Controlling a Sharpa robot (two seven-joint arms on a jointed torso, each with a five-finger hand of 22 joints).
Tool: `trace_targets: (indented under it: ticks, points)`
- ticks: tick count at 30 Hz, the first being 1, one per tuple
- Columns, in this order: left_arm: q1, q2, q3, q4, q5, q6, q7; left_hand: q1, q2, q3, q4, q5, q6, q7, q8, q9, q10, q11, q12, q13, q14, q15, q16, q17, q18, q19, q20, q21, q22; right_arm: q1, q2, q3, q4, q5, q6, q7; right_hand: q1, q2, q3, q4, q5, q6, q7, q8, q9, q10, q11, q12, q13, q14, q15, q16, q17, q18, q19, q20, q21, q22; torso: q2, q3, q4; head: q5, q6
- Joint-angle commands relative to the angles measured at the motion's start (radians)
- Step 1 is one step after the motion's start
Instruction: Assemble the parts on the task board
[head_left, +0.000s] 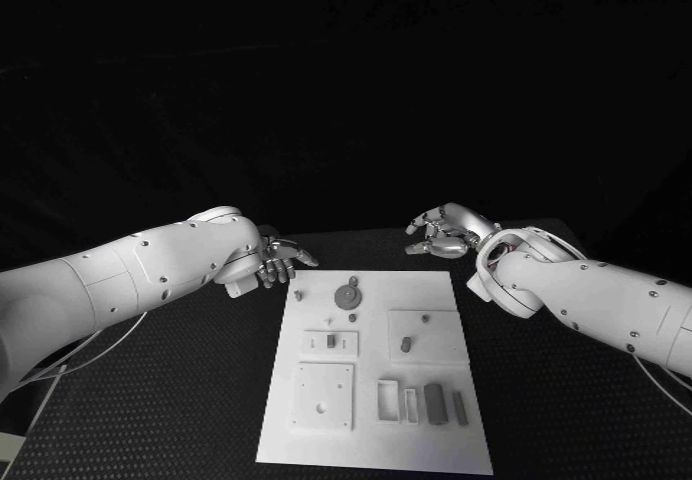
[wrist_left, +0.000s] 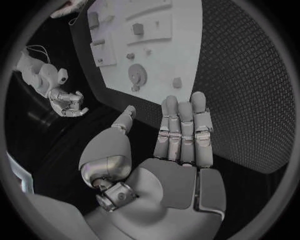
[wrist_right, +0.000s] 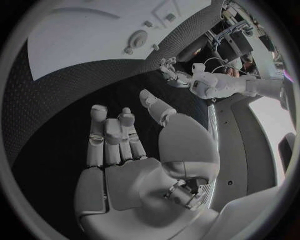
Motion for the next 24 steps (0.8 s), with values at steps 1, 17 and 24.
trace_targets:
  ticks: [1,17,24]
  points:
    - [-0.006,0.016,-0.001,-0.03,-0.029,0.072,0.004,0.0,0.016,0.001,-0.01,0.011,-0.004,0.001,-0.005,-0.003,-0.008,0.002,-0.004,0.0,-0.006,0.001,0.004,-0.002,0.016,-0.005,0.004,-0.005,0.016,0.0,0.002,0.001,0.0,0.0,0.012,0.006,-0.004,0.008,-0.002,-0.002,0.002,-0.014,0.021,0.002,-0.001,-0.006,0.0,0.005,-0.002,-0.007,0.003,0.002,-0.001,0.014,0.003,-0.004,-0.003,0.01,0.0,-0.0001,0.0008,0.0,0.0]
    - [-0.052,0.069,-0.003,-0.139,-0.03,0.122,0.016,-0.009,0.055,-0.012,-0.036,0.084,-0.003,0.003,-0.001,-0.02,-0.01,0.004,-0.003,-0.001,-0.01,0.004,0.008,-0.007,0.013,-0.003,0.006,-0.012,0.02,0.0,0.003,0.001,0.0,0.0,0.014,0.006,-0.004,0.009,-0.002,-0.002,0.002,-0.014,0.021,0.002,-0.002,-0.007,0.001,0.006,-0.002,-0.007,0.003,0.003,-0.001,0.014,0.003,-0.004,-0.003,0.01,0.001,-0.0003,-0.001,-0.003,-0.003]
    - [-0.056,0.076,-0.003,-0.154,-0.03,0.125,0.022,-0.01,0.059,-0.012,-0.037,0.088,-0.002,0.002,0.0,-0.022,-0.009,0.003,-0.002,0.0,-0.009,0.004,0.009,-0.007,0.013,-0.002,0.006,-0.012,0.02,0.0,0.005,0.001,-0.001,0.0,0.014,0.007,-0.004,0.009,-0.002,-0.002,0.002,-0.014,0.021,0.002,-0.002,-0.007,0.001,0.006,-0.002,-0.007,0.003,0.003,-0.001,0.014,0.003,-0.004,-0.003,0.01,0.0,0.0002,0.0002,-0.006,-0.005]
